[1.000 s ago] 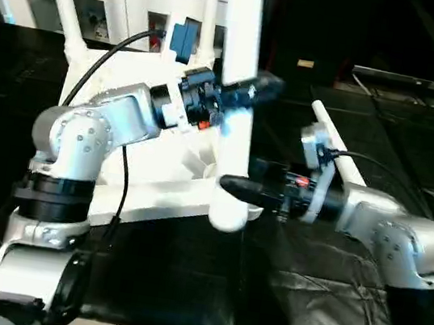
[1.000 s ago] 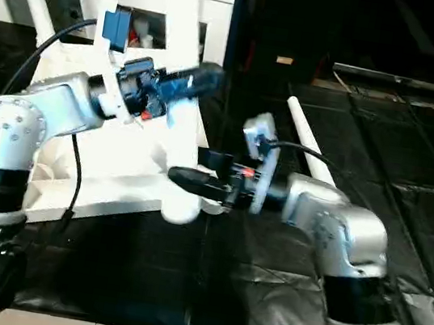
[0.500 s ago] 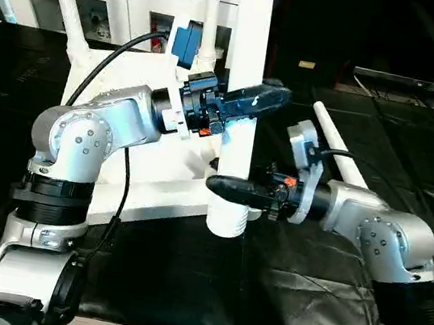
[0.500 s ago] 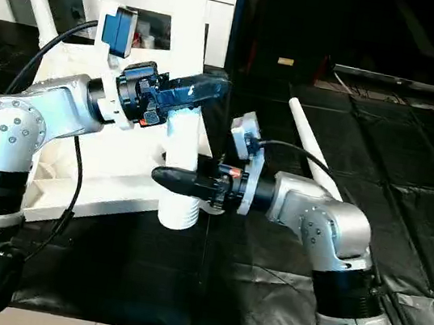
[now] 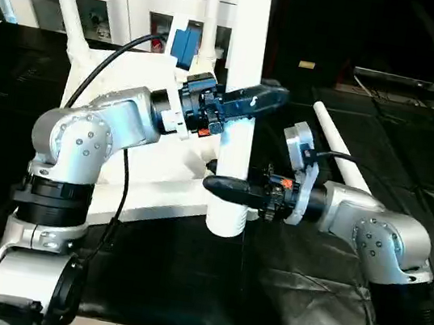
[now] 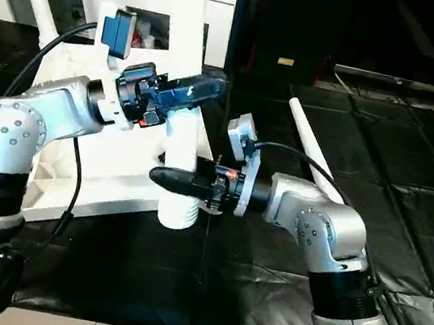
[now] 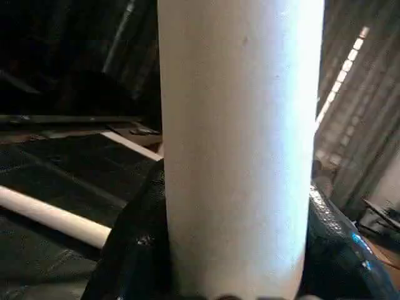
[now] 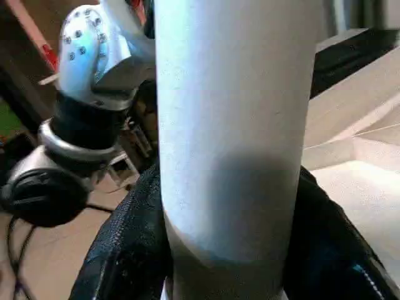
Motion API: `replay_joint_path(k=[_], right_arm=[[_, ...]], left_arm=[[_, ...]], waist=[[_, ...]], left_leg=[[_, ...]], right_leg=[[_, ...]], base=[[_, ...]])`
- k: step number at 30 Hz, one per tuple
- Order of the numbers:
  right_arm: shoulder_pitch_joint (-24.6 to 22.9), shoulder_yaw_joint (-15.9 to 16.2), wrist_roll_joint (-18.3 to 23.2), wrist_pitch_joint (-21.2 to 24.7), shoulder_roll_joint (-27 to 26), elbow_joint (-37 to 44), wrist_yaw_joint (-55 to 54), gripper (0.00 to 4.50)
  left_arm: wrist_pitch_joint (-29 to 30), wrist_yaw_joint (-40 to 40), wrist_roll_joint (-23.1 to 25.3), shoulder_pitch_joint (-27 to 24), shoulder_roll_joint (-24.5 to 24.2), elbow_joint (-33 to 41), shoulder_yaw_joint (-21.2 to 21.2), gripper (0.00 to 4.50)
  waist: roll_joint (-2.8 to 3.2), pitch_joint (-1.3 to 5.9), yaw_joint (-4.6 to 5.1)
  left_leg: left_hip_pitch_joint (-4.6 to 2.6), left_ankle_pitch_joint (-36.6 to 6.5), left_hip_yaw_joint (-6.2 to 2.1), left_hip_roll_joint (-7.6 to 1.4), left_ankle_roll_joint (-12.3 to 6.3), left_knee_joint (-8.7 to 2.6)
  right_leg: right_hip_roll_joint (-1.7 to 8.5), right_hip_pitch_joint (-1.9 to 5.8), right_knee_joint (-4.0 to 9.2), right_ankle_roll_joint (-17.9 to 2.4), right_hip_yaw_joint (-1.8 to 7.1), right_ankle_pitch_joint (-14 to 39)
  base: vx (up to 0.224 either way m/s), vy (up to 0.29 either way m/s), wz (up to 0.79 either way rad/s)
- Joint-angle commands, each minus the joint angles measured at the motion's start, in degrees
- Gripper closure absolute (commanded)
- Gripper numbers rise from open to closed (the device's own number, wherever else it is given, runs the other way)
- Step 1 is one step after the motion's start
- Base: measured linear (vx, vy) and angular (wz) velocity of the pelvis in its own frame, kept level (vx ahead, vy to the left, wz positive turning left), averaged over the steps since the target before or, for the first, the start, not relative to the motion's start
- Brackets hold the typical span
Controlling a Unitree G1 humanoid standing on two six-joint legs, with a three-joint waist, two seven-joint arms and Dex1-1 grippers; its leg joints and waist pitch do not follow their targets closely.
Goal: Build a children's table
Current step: Pick table leg
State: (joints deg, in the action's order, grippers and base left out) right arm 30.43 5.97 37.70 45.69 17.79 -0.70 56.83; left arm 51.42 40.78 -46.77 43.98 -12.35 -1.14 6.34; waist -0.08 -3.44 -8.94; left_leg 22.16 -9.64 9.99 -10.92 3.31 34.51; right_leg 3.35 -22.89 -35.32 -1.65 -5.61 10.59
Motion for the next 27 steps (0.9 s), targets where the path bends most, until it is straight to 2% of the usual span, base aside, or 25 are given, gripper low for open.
replay_joint_path(k=[1,2,3,5,6,9,10,11,12,13,15,17,18,23,25,27], right_arm=[[0.04,0.02,-2.15,-0.55,-0.54,-0.89,-3.33,2.56],[0.10,-0.04,-2.34,-0.80,-0.66,-0.87,-3.66,2.56],[0.33,-0.03,-3.31,-1.68,-1.00,-1.07,-4.88,2.56],[0.62,0.03,-4.33,-2.53,-1.37,-1.43,-6.13,2.57],[1.14,0.04,-5.91,-4.07,-2.09,-2.14,-8.17,2.57],[1.32,-0.03,-6.33,-4.59,-2.38,-2.41,-8.93,2.57],[1.83,-0.33,-7.37,-5.42,-3.12,-3.19,-11.06,2.57],[2.18,-0.53,-8.09,-5.88,-3.70,-3.73,-12.52,2.57],[2.84,-0.93,-9.49,-6.63,-4.98,-4.79,-15.65,2.57],[3.23,-1.15,-10.37,-7.06,-6.00,-5.42,-17.78,2.57],[3.40,-1.16,-10.75,-7.15,-6.74,-5.75,-18.80,2.57],[3.39,-0.77,-11.00,-7.28,-7.22,-5.72,-19.09,2.57],[3.28,-0.34,-11.33,-7.47,-7.53,-5.48,-19.35,2.57],[2.91,0.74,-12.84,-8.57,-8.58,-5.04,-20.83,2.57],[2.81,1.03,-13.43,-8.81,-8.87,-4.77,-21.53,2.57],[2.64,1.39,-13.82,-9.01,-8.92,-4.39,-21.70,2.57]], left_arm=[[-2.13,-3.78,1.74,0.41,1.30,0.91,0.33,1.96],[-2.54,-4.07,2.20,0.17,1.35,1.26,0.13,1.93],[-4.99,-5.00,5.65,-0.77,0.81,2.39,-1.84,1.86],[-7.70,-6.66,8.65,-1.77,1.02,3.33,-2.94,1.67],[-10.48,-11.07,10.88,-3.29,3.16,4.62,-2.13,1.67],[-11.01,-12.73,11.02,-3.69,4.05,5.01,-1.48,1.64],[-11.75,-15.08,11.76,-4.31,5.11,6.00,-1.35,1.64],[-12.10,-16.90,12.24,-4.57,5.91,6.54,-1.18,1.64],[-12.20,-19.81,12.70,-4.85,7.39,7.27,-0.88,1.64],[-12.21,-21.78,13.53,-4.90,8.10,7.36,-0.91,1.64],[-12.83,-22.79,14.98,-4.93,8.41,7.07,-1.47,1.64],[-13.51,-23.24,15.84,-4.94,8.90,6.62,-1.93,1.64],[-13.33,-24.24,15.90,-4.84,9.56,6.19,-1.72,1.92],[-13.11,-26.85,15.84,-4.78,11.05,5.47,-1.39,2.19],[-13.37,-27.47,16.37,-4.58,11.27,5.11,-1.28,2.42],[-13.74,-27.41,16.72,-4.48,11.23,4.82,-1.37,2.42]], waist=[[-0.31,4.60,-0.15],[-0.37,4.58,-0.08],[-0.38,4.58,-0.17],[-0.21,4.63,-0.06],[-0.27,4.59,-0.01],[-0.37,4.69,0.10],[-0.62,4.67,0.18],[-0.49,4.68,0.23],[-0.90,4.61,0.41],[-0.65,4.57,0.47],[-0.84,4.51,0.58],[-0.58,4.53,0.50],[-0.65,4.52,0.56],[-0.47,4.62,0.59],[-0.50,4.57,0.68],[-0.42,4.58,0.68]], left_leg=[[-0.89,-6.13,-0.99,-2.53,0.26,-3.49],[-0.92,-6.23,-0.98,-2.50,0.31,-3.48],[-0.87,-6.33,-0.97,-2.40,0.29,-3.49],[-0.93,-6.55,-1.12,-2.66,0.61,-3.61],[-0.92,-6.51,-1.04,-2.55,0.62,-3.60],[-0.79,-6.01,-1.00,-2.50,0.53,-3.48],[-0.82,-6.12,-1.01,-2.58,0.52,-3.52],[-0.82,-5.97,-1.06,-2.63,0.59,-3.52],[-0.78,-6.12,-0.86,-2.50,0.37,-3.47],[-0.83,-6.17,-0.93,-2.58,0.49,-3.48],[-0.90,-6.55,-0.91,-2.42,0.29,-3.54],[-0.97,-6.64,-0.98,-2.51,0.42,-3.59],[-0.95,-6.65,-0.96,-2.50,0.43,-3.61],[-0.84,-6.32,-1.00,-2.44,0.53,-3.53],[-0.83,-6.72,-0.98,-2.39,0.43,-3.55],[-0.83,-6.69,-1.01,-2.36,0.42,-3.54]], right_leg=[[5.43,3.35,4.04,-6.48,3.50,11.33],[5.31,3.28,4.11,-6.37,3.48,11.42],[5.49,3.41,4.22,-6.12,3.49,11.90],[5.43,3.36,4.22,-5.37,3.55,11.86],[5.34,3.36,4.25,-5.25,3.54,11.73],[5.29,3.42,4.00,-5.86,3.53,9.99],[5.34,3.44,3.96,-6.03,3.51,9.91],[5.45,3.39,3.87,-6.56,3.49,9.85],[5.38,3.38,4.08,-6.60,3.49,10.18],[5.47,3.32,4.02,-6.79,3.52,10.74],[5.32,3.28,4.31,-5.71,3.50,12.63],[5.29,3.20,4.34,-5.04,3.55,12.59],[5.25,3.20,4.35,-4.96,3.55,12.30],[5.27,3.34,4.03,-5.62,3.57,9.66],[5.25,3.37,4.13,-5.60,3.55,9.91],[5.26,3.36,4.18,-5.29,3.55,10.16]], base=[[0.000,0.000,0.00],[0.000,0.000,0.00],[0.000,0.000,0.00],[0.000,0.000,0.00],[0.000,0.000,0.00],[0.000,0.000,0.00],[0.000,0.000,0.00],[0.000,0.000,0.00],[0.000,0.000,0.00],[0.000,0.000,0.00],[0.000,0.000,0.00],[0.000,0.000,0.00],[0.000,0.000,0.00],[0.000,0.000,0.00],[0.000,0.000,0.00],[0.000,0.000,0.00]])
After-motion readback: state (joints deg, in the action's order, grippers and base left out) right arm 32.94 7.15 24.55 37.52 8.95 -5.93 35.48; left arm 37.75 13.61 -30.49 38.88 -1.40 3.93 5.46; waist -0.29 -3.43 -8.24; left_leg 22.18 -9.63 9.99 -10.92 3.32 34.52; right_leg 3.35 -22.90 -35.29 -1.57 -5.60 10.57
